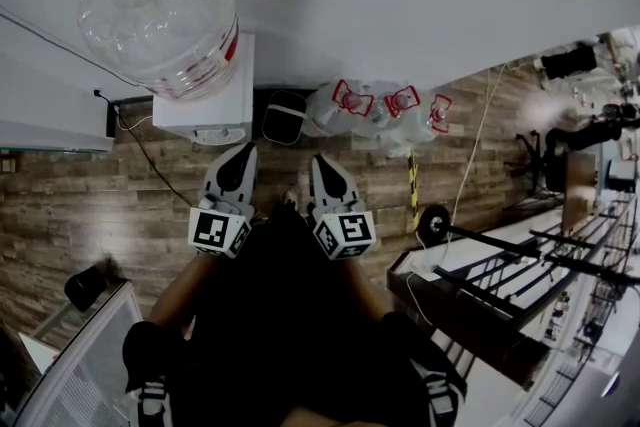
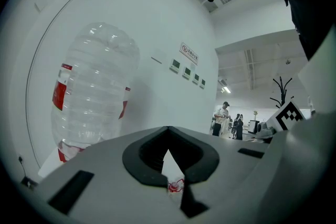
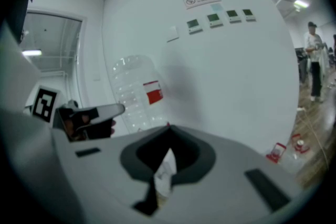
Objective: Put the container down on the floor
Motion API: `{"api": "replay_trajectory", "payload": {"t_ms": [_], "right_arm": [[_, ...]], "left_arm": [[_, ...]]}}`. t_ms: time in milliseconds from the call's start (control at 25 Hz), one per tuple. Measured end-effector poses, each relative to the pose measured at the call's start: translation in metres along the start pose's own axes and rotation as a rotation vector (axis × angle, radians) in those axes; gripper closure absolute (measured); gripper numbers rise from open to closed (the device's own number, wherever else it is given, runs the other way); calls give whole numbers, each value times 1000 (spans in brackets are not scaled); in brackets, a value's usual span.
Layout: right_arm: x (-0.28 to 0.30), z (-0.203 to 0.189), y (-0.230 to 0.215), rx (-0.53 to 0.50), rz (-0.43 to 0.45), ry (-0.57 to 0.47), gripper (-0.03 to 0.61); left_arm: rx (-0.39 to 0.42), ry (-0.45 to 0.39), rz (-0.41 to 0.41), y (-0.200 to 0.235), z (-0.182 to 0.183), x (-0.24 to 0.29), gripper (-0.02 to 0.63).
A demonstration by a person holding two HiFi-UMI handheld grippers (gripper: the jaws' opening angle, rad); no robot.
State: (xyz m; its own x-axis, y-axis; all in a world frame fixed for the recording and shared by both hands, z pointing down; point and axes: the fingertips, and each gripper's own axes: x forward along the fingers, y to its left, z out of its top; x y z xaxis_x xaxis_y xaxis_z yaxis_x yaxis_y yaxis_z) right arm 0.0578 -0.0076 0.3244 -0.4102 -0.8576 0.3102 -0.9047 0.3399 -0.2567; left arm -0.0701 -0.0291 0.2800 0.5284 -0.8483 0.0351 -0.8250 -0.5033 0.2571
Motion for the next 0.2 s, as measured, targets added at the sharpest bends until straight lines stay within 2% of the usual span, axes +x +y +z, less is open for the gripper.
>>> {"api": "replay_trajectory", "payload": {"t_ms": [200], "right_arm": [[-2, 5, 2, -1, -5, -36, 546]], "left_arm": [[-1, -3, -6, 1, -1, -1, 586]]}}
